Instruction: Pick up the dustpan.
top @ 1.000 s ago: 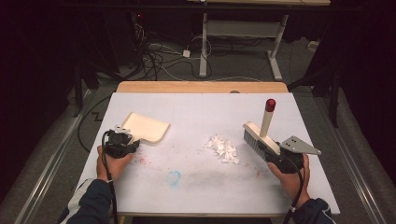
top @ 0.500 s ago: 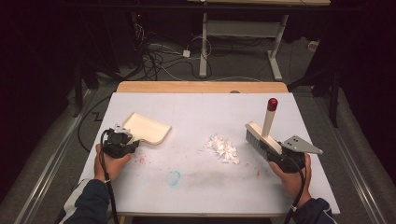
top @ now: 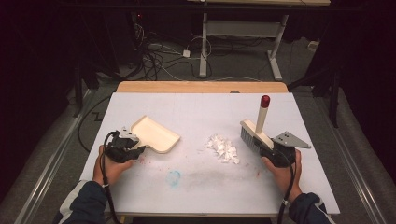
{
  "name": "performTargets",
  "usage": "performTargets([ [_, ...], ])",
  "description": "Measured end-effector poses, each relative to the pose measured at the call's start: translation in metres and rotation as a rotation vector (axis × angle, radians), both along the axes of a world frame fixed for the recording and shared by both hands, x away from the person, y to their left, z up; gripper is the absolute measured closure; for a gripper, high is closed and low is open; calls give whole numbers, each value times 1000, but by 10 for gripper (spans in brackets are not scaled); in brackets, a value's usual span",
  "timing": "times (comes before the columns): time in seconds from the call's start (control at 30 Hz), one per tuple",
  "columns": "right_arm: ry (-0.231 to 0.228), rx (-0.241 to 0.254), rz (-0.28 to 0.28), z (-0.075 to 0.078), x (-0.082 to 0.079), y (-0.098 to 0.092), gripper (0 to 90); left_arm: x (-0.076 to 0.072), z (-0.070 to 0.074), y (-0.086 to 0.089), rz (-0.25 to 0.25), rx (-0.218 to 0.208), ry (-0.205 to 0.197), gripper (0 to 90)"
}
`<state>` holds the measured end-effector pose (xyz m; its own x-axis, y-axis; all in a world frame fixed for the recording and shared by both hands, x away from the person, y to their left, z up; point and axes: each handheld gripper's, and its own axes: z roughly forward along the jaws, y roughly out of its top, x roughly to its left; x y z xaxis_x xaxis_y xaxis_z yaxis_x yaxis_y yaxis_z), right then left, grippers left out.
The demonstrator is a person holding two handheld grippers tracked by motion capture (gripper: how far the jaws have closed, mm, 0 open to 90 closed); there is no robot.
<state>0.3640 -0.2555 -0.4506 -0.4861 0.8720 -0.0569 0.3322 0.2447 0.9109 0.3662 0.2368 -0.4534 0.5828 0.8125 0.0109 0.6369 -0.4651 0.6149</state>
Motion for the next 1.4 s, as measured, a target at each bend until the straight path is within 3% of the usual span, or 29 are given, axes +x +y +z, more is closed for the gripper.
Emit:
performTargets([
  [0.4, 158, -37, 25, 6, 12, -9, 677, -14, 4, -26, -177, 32, 42, 641],
  [0.57, 261, -85, 22, 16, 19, -11, 678, -19, 4, -35, -237, 28, 54, 641],
  [0.63, 306, -78, 19, 19, 23, -14, 678, -21, 4, -38, -256, 24, 59, 641],
  [0.73, 321, -73, 16, 19, 27, -18, 679, -22, 4, -43, -270, 25, 66, 641],
  [0.97, 343, -167, 54, 25, 35, -14, 680, -24, 4, -52, -301, 19, 75, 640],
  [1.07, 326, -140, 117, 22, 38, -14, 679, -26, 3, -55, -315, 17, 81, 640],
  [1.27, 309, -105, 101, 19, 41, -8, 681, -28, 3, -65, -335, 27, 92, 640],
  [1.4, 271, -116, 60, 17, 41, -1, 681, -28, 2, -70, -342, 31, 95, 639],
])
